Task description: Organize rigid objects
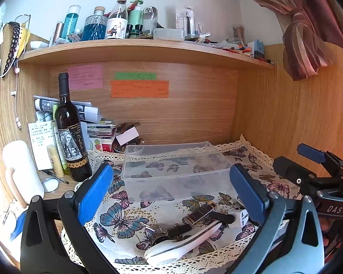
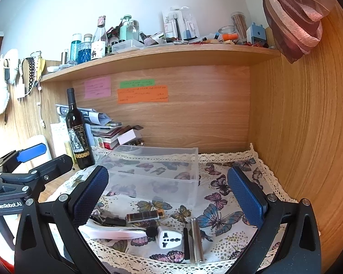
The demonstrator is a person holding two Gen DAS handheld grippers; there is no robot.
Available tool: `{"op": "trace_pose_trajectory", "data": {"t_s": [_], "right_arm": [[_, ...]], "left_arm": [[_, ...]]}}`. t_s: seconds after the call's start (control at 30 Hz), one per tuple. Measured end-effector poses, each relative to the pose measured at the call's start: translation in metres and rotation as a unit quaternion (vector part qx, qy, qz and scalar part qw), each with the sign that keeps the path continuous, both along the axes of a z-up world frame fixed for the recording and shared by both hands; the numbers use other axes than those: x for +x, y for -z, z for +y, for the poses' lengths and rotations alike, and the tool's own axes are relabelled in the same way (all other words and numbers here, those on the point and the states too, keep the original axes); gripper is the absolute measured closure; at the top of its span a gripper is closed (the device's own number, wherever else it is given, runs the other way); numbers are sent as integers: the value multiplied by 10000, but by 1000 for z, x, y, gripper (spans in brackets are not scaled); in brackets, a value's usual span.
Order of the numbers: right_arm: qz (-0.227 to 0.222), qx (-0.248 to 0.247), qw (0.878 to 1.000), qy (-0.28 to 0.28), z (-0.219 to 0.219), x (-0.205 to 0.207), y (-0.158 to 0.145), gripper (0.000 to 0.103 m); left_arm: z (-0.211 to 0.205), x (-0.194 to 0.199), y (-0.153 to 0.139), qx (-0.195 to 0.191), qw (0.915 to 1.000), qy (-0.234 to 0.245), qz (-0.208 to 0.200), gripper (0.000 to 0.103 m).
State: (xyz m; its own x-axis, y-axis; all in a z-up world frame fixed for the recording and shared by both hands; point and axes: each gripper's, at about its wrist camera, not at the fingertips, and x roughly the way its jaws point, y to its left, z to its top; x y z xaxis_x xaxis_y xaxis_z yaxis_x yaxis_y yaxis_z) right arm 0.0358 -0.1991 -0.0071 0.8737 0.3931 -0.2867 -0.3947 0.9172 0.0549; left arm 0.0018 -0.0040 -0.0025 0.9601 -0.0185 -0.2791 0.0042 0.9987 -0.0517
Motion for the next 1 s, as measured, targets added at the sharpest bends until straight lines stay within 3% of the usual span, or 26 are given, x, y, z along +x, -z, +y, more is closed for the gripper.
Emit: {"op": "trace_pose_trajectory", "data": {"t_s": [0.03,0.1,0.23,0.37,0.73,0.9,1.0], "right_arm": [[19,8,10000,31,-2,1,1,2],[89,12,9999,85,-6,5,3,8],[406,6,9991,157,-16,18,14,21],[854,-41,9961,228,-26,31,33,33],[1790,-422,9825,298,-35,47,84,45],[1968,-565,9786,223,-30,51,99,49],[2063,-629,9762,227,-27,55,106,56]], "left_arm": [[2,2,1,-30,10000,-39,19,3],[7,6,4,-104,9998,-57,139,17],[17,18,17,-277,9984,68,483,25],[16,28,39,-207,9958,99,891,32],[14,37,99,-344,9801,433,1907,33],[7,41,115,-315,9741,596,2159,32],[3,40,118,-262,9754,549,2117,32]]}}
